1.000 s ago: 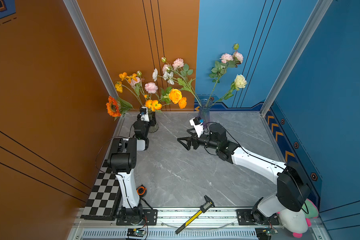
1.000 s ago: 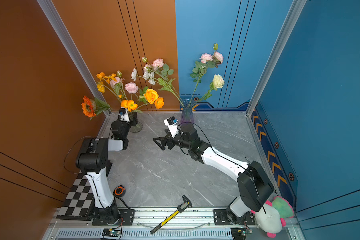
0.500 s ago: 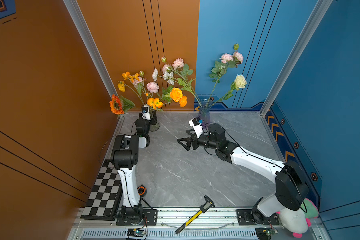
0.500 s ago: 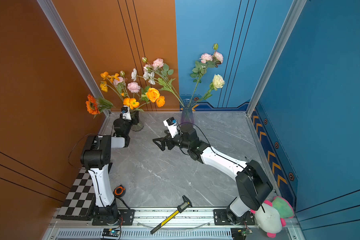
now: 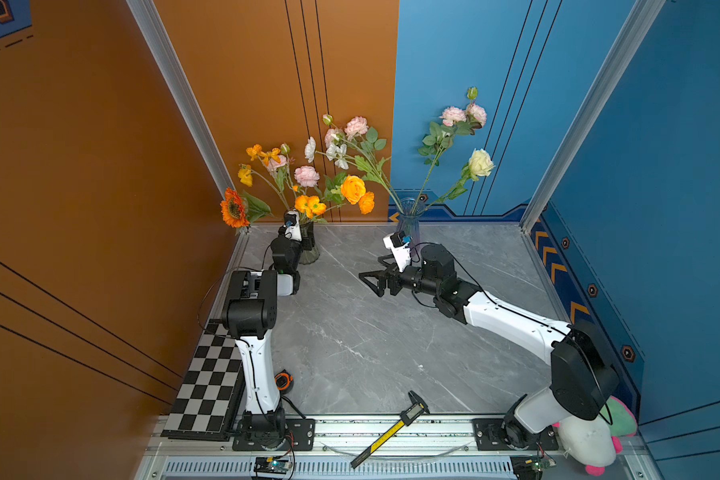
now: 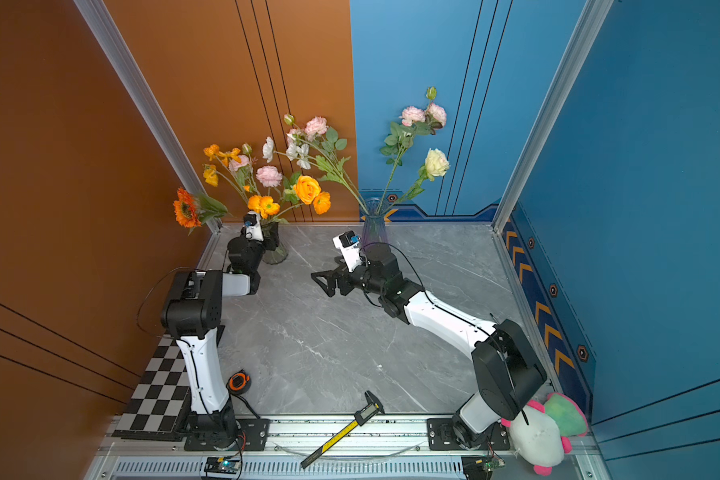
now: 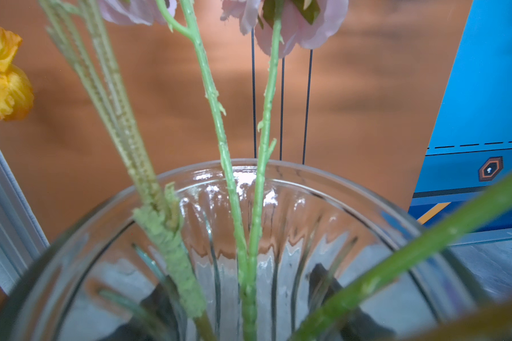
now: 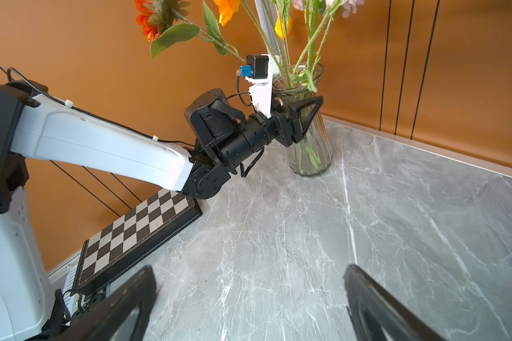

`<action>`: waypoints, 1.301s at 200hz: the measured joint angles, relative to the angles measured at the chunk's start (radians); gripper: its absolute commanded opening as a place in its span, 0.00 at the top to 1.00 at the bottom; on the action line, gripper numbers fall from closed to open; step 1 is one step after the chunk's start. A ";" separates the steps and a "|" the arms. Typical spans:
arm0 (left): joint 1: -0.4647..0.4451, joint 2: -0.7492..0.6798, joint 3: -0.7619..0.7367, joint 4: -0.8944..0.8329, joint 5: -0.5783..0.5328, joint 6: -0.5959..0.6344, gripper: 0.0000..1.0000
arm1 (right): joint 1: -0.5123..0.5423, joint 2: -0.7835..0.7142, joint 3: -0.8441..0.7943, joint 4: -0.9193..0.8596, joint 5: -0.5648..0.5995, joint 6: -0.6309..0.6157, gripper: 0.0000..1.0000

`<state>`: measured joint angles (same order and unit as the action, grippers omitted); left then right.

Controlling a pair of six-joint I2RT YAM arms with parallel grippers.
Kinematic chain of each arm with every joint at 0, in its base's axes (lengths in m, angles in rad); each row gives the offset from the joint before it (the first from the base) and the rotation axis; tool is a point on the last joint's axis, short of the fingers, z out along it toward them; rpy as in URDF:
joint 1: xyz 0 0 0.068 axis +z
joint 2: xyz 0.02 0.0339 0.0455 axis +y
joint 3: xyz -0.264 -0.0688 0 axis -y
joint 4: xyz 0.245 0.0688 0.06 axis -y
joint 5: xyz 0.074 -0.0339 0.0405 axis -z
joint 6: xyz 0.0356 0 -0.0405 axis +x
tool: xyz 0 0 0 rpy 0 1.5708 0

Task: Arrange the flowers into the vase

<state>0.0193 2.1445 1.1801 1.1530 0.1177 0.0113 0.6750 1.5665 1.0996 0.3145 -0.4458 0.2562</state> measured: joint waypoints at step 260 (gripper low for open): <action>-0.019 0.006 -0.040 0.168 -0.042 0.022 0.02 | 0.000 -0.005 -0.036 -0.008 0.000 0.018 0.00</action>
<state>0.0006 2.1509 1.1400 1.3209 0.0757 0.0334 0.6746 1.5616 1.0634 0.3065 -0.4458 0.2745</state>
